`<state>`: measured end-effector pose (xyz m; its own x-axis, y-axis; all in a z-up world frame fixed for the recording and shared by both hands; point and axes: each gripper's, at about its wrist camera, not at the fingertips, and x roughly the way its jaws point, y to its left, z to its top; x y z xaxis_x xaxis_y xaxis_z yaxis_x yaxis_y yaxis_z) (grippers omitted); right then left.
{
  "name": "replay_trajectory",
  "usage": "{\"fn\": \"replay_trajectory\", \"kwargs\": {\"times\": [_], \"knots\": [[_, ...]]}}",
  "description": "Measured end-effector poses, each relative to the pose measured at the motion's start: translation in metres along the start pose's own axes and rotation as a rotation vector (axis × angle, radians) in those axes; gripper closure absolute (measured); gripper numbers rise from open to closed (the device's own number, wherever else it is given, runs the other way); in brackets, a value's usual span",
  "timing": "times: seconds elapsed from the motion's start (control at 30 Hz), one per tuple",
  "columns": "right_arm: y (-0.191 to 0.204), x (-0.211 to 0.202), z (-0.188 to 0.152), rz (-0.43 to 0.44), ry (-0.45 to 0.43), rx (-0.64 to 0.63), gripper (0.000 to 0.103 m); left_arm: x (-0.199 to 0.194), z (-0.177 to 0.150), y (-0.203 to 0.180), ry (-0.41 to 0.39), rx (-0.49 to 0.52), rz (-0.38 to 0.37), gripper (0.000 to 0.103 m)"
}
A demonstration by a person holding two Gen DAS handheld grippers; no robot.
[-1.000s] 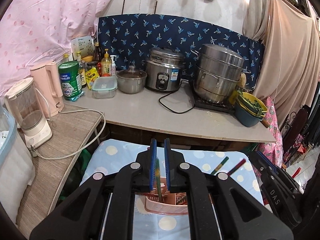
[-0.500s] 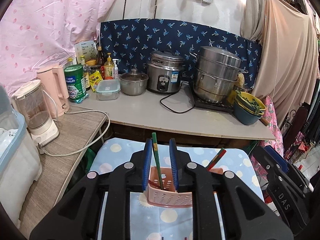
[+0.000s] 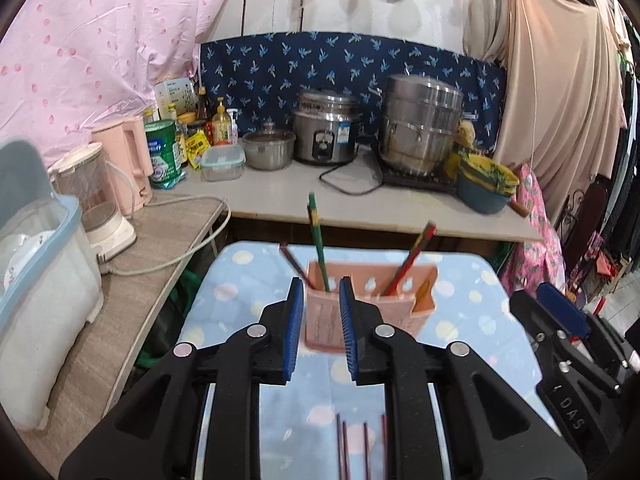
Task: Organize utensils
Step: 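Move both open tools back over the remaining chopsticks on the cloth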
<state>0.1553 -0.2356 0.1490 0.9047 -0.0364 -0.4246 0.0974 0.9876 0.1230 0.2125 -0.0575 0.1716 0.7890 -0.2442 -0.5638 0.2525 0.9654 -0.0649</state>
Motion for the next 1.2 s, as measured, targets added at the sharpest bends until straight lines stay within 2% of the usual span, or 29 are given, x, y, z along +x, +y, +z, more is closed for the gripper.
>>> {"fn": "replay_trajectory", "kwargs": {"times": [0.43,0.77,0.97,1.2], "knots": [[-0.002,-0.044,-0.111,-0.005,0.156,0.012,0.064,-0.008,-0.121,0.017,0.181,0.008,0.013,0.085],[0.012,-0.055,-0.205,-0.005,0.330,-0.025,0.063,-0.005,-0.205,0.025,0.318,0.004,0.042,0.085],[0.017,-0.057,-0.245,0.003,0.408,-0.028,0.063,-0.006,-0.235,0.027,0.369,0.005,0.044,0.085],[0.027,-0.056,-0.263,0.008,0.438,-0.051,0.064,-0.006,-0.259,0.025,0.419,0.023,0.038,0.085]]}}
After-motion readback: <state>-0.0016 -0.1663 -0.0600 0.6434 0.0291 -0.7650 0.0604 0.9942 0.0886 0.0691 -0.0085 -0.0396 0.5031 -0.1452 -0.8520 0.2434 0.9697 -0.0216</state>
